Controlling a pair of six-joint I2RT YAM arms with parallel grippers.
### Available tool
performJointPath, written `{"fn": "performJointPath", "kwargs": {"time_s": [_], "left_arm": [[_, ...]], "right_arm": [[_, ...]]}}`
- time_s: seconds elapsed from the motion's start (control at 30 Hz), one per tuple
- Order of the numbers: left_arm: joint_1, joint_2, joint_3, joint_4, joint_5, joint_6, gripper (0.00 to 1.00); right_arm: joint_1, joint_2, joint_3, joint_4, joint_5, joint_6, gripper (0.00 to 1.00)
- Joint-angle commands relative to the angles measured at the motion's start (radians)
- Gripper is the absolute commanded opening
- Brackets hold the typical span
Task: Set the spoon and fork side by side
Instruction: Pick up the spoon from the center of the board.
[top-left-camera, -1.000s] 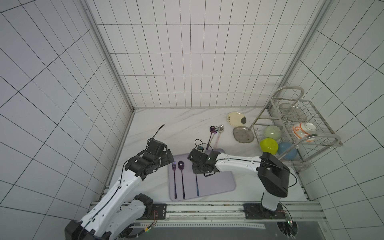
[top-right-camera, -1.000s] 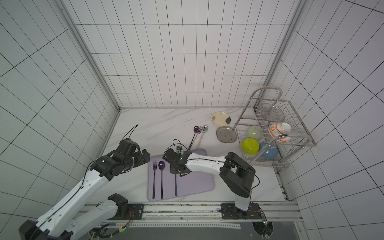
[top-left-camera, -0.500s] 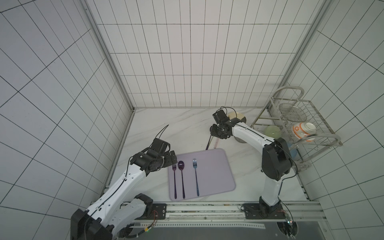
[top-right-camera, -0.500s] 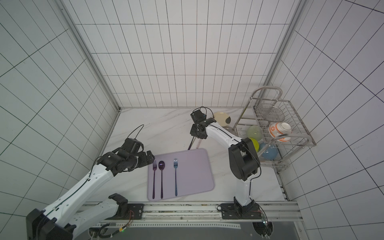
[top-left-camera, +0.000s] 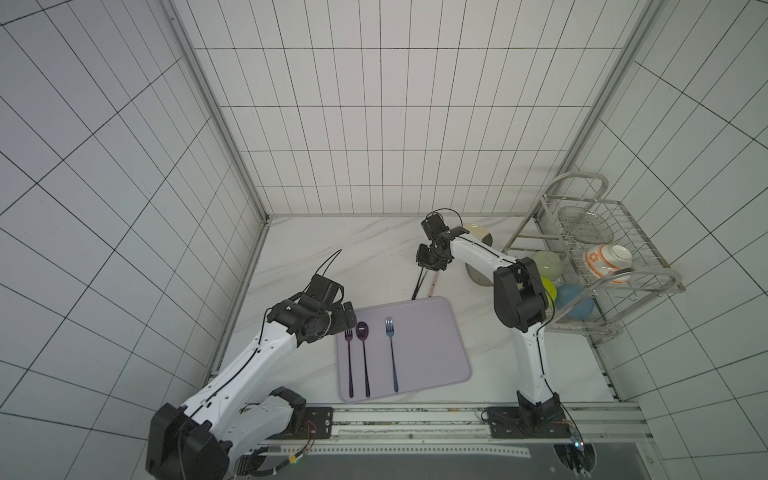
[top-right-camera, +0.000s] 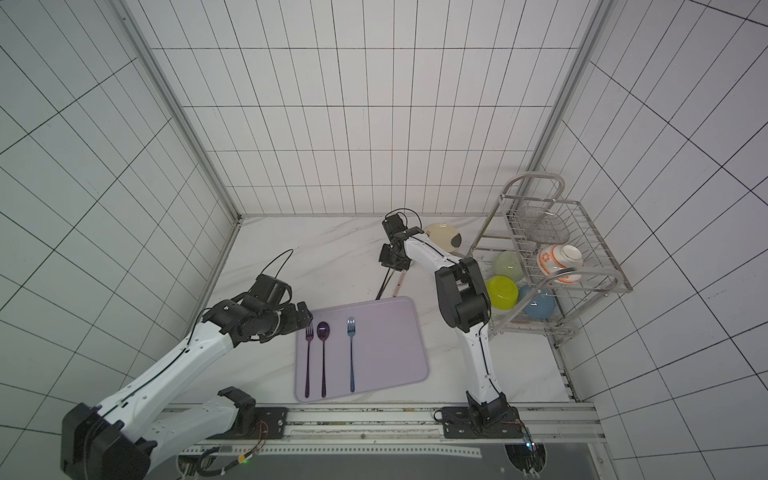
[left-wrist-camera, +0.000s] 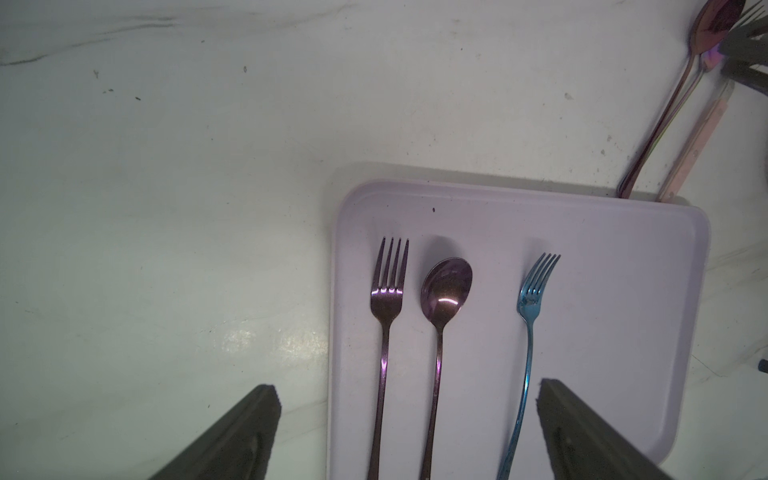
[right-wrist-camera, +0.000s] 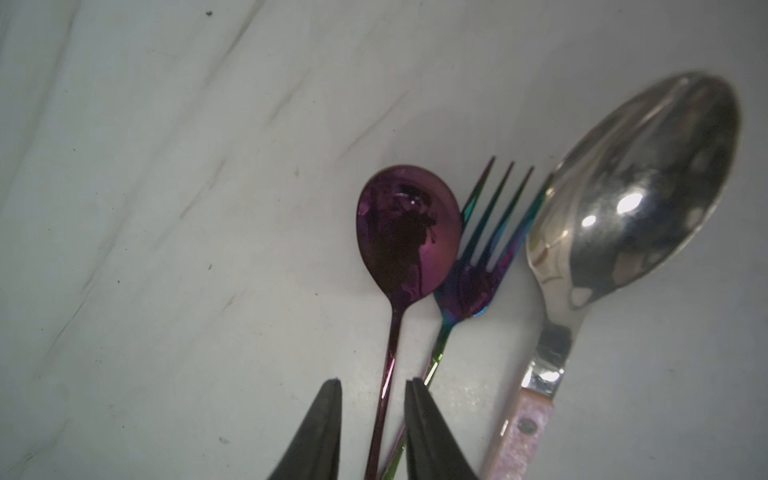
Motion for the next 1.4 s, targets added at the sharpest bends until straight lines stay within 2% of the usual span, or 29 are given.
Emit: {"fn": "performJointPath", "kwargs": {"time_s": [0.0, 0.33, 0.6, 0.87, 1.03, 1.37], "left_arm": [[0.003, 0.009, 0.023, 0.032, -0.009, -0.005, 0.98], [0.003, -0.003, 0.025, 0.023, -0.022, 0.0, 0.98], [0.004, -0.014, 0.024, 0.02, -0.024, 0.007, 0.98], [0.004, -0.032, 0.032, 0.011, -0.035, 0.008, 0.98], [0.004, -0.044, 0.045, -0.003, -0.048, 0.001, 0.98], [0.005, -0.079, 0.066, -0.044, -0.083, 0.011, 0.98]], "right_arm": [[0.0, 0.046, 0.028, -0.059, 0.014, -0.014, 0.27], [0.01, 0.123, 0.085, -0.1, 0.033, -0.019, 0.25], [0.047, 0.189, 0.146, -0.216, 0.11, -0.018, 0.19], [0.058, 0.247, 0.181, -0.259, 0.103, -0.003, 0.08], [0.049, 0.272, 0.215, -0.214, 0.072, -0.011, 0.0], [0.014, 0.178, 0.304, -0.017, 0.104, -0.147, 0.0]]}}
